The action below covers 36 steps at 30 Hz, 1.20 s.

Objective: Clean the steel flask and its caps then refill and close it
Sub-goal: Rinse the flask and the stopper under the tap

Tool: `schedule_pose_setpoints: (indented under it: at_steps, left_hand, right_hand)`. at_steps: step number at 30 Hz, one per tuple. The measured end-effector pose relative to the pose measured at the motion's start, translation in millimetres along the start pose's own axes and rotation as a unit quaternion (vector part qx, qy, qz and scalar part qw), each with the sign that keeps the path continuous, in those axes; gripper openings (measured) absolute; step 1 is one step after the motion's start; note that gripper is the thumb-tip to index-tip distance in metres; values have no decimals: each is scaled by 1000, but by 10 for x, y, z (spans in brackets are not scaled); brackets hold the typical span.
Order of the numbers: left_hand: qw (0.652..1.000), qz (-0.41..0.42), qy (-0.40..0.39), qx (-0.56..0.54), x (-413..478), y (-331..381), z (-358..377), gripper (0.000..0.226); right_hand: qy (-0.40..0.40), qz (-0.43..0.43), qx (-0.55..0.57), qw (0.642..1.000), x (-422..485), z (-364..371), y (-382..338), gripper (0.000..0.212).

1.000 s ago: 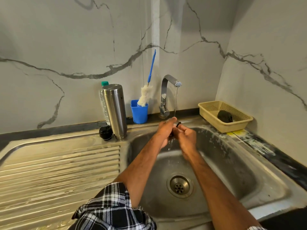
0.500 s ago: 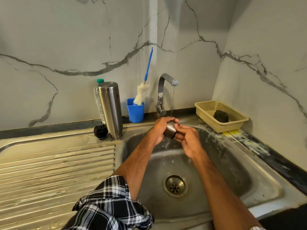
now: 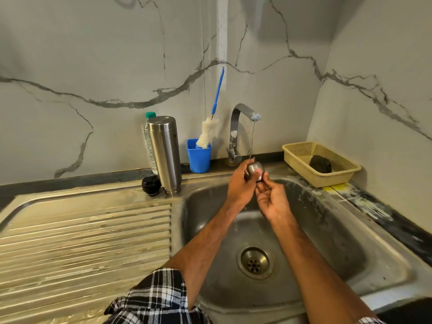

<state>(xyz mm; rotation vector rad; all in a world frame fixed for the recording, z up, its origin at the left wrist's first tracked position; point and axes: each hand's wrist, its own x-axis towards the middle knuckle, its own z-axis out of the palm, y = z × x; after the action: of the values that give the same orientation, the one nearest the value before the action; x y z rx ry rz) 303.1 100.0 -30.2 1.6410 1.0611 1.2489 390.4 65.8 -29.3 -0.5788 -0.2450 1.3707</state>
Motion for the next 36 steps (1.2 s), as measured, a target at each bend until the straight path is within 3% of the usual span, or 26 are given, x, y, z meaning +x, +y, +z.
schedule_pose_setpoints:
  at_steps: [5,8,12,16,20,23,26,29,33,36]
  left_hand:
    - [988,89,73,106,-43,18,5,39]
    - [957,163,46,237,-46,5,-6,38]
    - [948,148,-6,281,-10,-42,-11,45]
    - [968,113,-24,224,85,-32,-62,28]
    - [994,-22,-48,92,172,23,-171,30]
    - [991,-116,-61,-5,213,44,-259,37]
    - [990,-126,-61,-25,142,43,-149,38]
    - [990,-121,-49,-58,80,16,-11,29]
    - [984,-138,-20,-112,78,49,-29,32]
    - [983,-116,-51,-131,82,32,-45,37]
  right_hand:
    - [-18,5,-7,1000,120,-75,77,26]
    - [-2,2,-63,998,115,-77,131,26]
    - [44,-35,-167,984,69,-48,114,22]
    - [33,-111,-359,926,25,-59,35,14]
    - [-58,-165,-521,835,1,-59,-25,16]
    - [-106,-205,-584,779,33,-79,25,20]
    - [-70,-264,-596,755,52,-103,43,21]
    - [-44,-252,-566,784,70,-134,28,22]
    - [-26,-112,-417,901,57,-103,15,15]
    - [-13,-33,-251,967,75,-97,-37,29]
